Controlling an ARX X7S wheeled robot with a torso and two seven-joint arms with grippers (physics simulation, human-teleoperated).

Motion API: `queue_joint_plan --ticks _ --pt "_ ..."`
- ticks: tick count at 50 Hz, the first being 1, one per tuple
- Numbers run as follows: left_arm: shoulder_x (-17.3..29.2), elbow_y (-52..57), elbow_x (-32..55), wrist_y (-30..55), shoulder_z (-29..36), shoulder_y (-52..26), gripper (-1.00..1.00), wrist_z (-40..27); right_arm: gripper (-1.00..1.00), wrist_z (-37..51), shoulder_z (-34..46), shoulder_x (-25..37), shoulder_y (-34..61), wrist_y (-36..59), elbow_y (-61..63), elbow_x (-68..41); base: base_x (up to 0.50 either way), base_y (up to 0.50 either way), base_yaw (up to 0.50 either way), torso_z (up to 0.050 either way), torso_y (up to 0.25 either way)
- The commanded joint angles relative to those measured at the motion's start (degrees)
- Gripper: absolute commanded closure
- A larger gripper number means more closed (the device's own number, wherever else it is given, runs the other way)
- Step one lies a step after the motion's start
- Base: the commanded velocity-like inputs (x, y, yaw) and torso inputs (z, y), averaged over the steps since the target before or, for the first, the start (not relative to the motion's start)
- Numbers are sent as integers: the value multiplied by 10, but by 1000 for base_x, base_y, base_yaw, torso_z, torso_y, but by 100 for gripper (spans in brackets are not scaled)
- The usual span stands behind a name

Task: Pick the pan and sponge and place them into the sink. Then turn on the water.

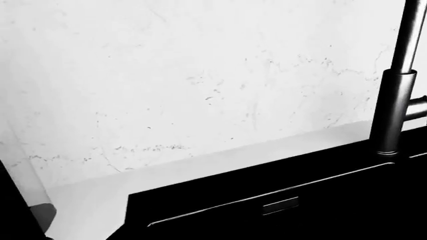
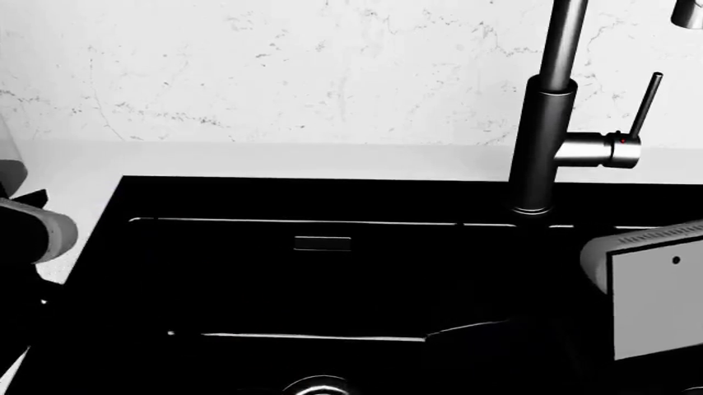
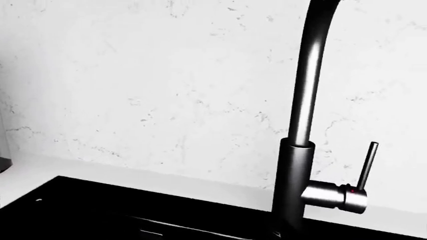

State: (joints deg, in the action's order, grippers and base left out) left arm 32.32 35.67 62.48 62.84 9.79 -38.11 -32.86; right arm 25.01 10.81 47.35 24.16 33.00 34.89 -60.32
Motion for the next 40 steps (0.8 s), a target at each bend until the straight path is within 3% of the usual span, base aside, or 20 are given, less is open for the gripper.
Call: queue_joint_plan --ticks 1,3,16,40 --pt "10 11 -14 2 -7 -20 -100 -20 -100 14 -32 -26 -35 -50 -24 12 0 0 0 0 0" --pt "16 12 -23 -6 -8 -14 -100 -15 -100 8 -52 -33 -53 -80 -24 18 0 0 0 0 0" --pt "17 -13 -58 -48 0 25 -100 8 -100 23 -42 1 -55 -53 -16 46 0 -9 0 0 0" --pt "22 -23 -70 -72 0 44 -100 17 -100 23 -27 0 -48 -48 -15 62 137 -168 0 0 0"
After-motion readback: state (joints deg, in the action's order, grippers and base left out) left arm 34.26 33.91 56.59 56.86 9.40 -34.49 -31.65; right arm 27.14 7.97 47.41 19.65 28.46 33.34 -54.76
